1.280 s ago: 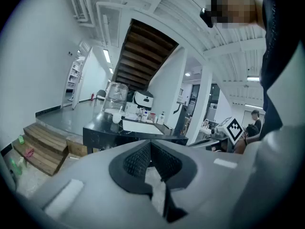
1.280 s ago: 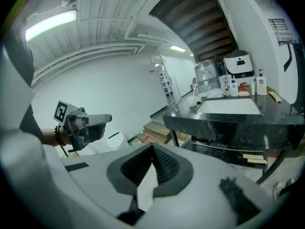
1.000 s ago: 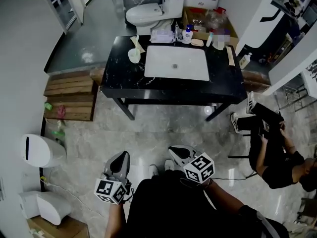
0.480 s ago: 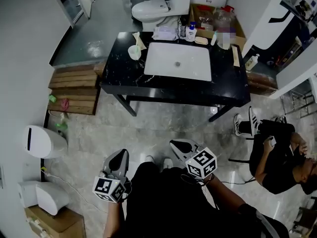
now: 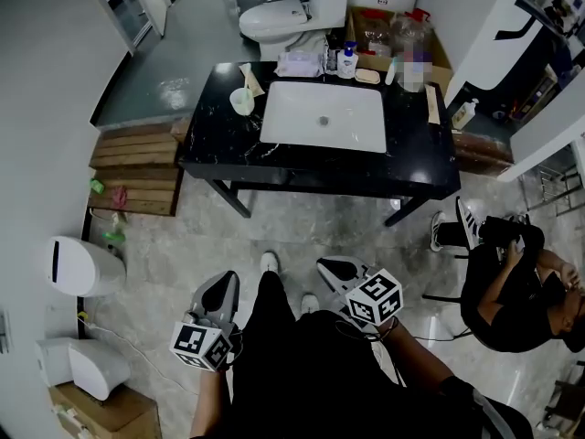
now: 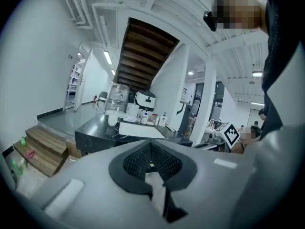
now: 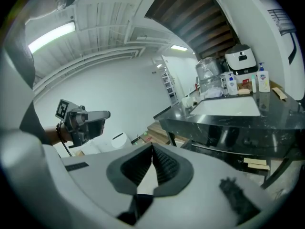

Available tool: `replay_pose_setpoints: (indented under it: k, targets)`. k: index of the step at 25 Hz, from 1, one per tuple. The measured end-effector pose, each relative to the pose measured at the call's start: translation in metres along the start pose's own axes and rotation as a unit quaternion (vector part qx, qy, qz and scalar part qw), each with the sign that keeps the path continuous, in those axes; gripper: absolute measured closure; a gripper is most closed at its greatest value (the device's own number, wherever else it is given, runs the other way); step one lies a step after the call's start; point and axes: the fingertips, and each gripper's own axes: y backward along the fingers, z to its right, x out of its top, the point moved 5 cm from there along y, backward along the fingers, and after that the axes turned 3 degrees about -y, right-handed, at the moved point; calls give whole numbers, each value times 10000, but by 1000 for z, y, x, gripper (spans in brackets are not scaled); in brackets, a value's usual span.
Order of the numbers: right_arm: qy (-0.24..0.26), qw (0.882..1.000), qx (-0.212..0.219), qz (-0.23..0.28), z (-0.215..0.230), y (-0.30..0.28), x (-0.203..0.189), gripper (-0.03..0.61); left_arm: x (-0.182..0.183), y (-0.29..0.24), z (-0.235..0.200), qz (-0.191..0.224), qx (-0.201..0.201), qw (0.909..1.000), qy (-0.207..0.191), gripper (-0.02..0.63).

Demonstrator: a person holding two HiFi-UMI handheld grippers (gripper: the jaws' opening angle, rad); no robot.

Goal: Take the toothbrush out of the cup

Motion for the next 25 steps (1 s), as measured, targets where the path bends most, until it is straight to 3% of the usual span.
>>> replay_pose_setpoints:
  k: [12, 25]
  targets:
    - [-125, 9998, -155, 60, 15, -24, 16, 564, 3, -25, -32, 8, -66, 10000, -24, 604]
    - [-222, 9993, -235, -179, 32, -106, 57, 563, 29, -72, -122, 33, -169, 9998, 21, 604]
